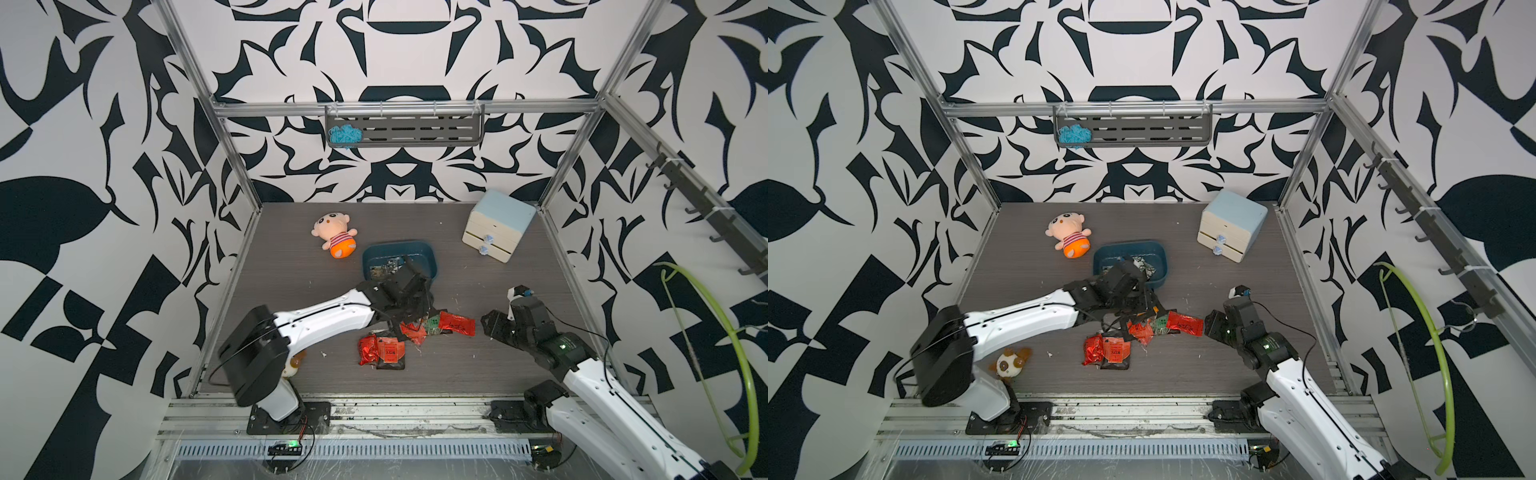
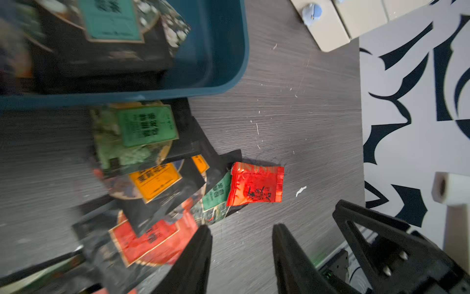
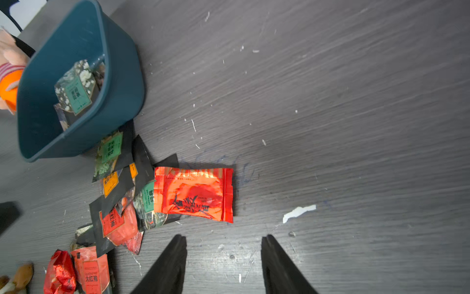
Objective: Put the tea bags into the storage box
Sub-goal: Pick up the tea bag from the center of the board.
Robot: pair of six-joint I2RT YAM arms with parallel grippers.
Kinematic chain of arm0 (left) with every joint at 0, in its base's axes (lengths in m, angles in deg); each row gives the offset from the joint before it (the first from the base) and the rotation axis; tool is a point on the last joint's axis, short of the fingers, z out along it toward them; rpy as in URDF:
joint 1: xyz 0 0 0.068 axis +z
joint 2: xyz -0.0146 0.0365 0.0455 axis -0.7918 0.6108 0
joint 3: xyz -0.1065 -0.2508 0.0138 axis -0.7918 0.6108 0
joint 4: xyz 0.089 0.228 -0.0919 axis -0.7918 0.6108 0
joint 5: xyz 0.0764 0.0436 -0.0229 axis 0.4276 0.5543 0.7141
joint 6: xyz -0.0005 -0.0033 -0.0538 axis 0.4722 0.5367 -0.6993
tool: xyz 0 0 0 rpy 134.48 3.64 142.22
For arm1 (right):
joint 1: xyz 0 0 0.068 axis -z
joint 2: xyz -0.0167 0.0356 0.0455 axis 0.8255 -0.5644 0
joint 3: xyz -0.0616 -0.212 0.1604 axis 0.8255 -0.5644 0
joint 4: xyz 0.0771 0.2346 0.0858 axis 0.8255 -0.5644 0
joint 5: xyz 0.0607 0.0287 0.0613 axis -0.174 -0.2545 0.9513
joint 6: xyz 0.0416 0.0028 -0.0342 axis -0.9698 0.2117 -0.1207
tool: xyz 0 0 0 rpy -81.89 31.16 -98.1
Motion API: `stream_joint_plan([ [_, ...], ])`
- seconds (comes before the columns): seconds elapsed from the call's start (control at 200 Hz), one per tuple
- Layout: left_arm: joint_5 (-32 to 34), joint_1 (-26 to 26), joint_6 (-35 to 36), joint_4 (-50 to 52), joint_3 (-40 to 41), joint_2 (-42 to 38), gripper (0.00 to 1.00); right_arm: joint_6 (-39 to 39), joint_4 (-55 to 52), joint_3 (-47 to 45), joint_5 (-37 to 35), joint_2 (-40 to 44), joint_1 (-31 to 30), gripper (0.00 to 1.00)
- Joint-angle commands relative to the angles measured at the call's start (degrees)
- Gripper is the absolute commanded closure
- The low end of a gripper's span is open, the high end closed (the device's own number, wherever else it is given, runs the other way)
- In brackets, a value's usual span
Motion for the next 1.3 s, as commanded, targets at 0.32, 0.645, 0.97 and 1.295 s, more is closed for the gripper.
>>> stream_joint_plan([
  [0.32,-9.22,-0.75,-1.3,-0.85,-11.18,17.03,0.76,-3.43,7.05,-4.45,3.25,-3.63,0.32,0.48],
  [0.645,-10.04,-0.75,-2.72,-0.81,-11.23,21.23,0.82,-2.95,11.21,-4.44,4.47,-10.0,0.4,0.48],
  [0.97,-9.26,-0.75,-2.94,0.45,-10.79,22.86,0.82,-2.5,15.55,-4.2,5.7,-14.79,0.36,0.48],
  [1.295,-8.94,-0.75,-3.47,0.41,-8.72,21.97,0.83,-1.71,19.08,-3.03,8.0,-21.72,0.49,0.47],
])
